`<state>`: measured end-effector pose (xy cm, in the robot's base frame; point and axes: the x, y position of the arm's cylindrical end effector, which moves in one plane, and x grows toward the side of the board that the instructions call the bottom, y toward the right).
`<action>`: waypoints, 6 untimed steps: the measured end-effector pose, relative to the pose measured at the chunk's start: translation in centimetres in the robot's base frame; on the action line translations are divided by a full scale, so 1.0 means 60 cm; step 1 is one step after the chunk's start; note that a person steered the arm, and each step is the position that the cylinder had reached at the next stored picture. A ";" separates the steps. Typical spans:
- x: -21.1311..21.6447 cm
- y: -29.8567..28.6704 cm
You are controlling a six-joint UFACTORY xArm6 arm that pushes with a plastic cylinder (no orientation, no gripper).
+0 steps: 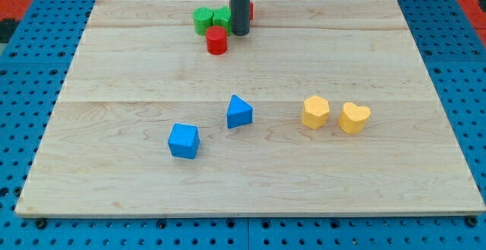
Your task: Point your arm at the yellow hexagon
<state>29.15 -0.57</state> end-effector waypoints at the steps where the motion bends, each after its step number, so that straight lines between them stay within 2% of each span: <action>1: 0.001 0.005; 3: 0.002 0.008; 4: 0.052 0.032; 6: 0.216 0.100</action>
